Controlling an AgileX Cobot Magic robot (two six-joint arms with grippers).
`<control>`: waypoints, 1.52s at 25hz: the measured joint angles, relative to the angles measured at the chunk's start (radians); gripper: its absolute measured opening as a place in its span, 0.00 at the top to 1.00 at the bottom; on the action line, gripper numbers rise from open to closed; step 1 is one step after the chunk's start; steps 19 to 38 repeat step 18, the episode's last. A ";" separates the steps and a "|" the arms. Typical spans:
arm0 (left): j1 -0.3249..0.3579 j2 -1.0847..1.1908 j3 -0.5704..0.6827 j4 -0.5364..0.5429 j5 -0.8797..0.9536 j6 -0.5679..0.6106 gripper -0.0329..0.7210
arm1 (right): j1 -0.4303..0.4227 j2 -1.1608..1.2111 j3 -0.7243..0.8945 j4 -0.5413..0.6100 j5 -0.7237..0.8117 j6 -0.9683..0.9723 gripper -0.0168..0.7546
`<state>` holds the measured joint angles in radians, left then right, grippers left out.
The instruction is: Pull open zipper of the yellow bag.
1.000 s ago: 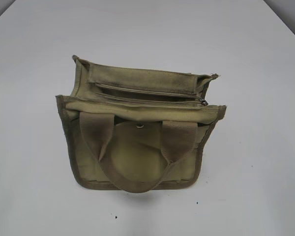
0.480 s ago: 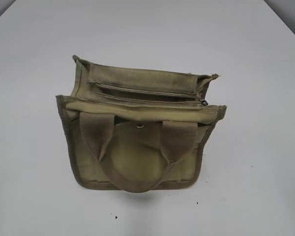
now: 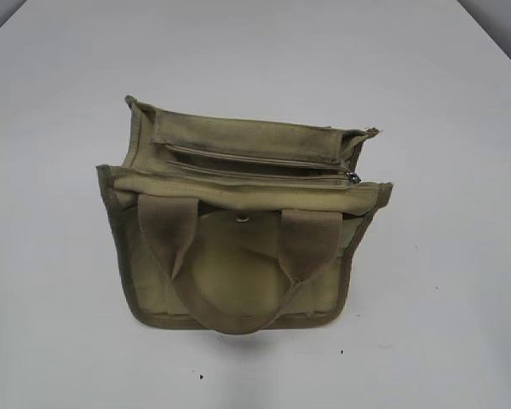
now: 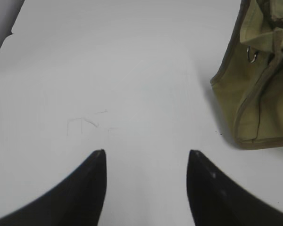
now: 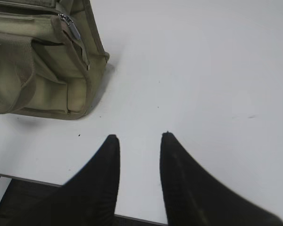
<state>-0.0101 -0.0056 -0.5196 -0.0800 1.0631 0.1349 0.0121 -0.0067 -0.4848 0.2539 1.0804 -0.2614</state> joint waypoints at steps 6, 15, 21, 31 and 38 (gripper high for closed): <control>0.000 0.000 0.000 0.000 0.000 0.000 0.40 | 0.000 0.000 0.000 0.000 0.000 0.000 0.67; 0.000 0.000 0.000 0.000 0.000 0.000 0.45 | 0.000 0.000 0.000 0.000 0.000 0.000 0.67; 0.000 0.000 0.000 0.000 0.000 0.000 0.47 | 0.000 0.000 0.000 0.000 0.000 0.000 0.67; 0.000 0.000 0.000 0.000 0.000 0.000 0.47 | 0.000 0.000 0.000 0.000 0.000 0.000 0.67; 0.000 0.000 0.000 0.000 0.000 0.000 0.47 | 0.000 0.000 0.000 0.000 0.000 0.000 0.67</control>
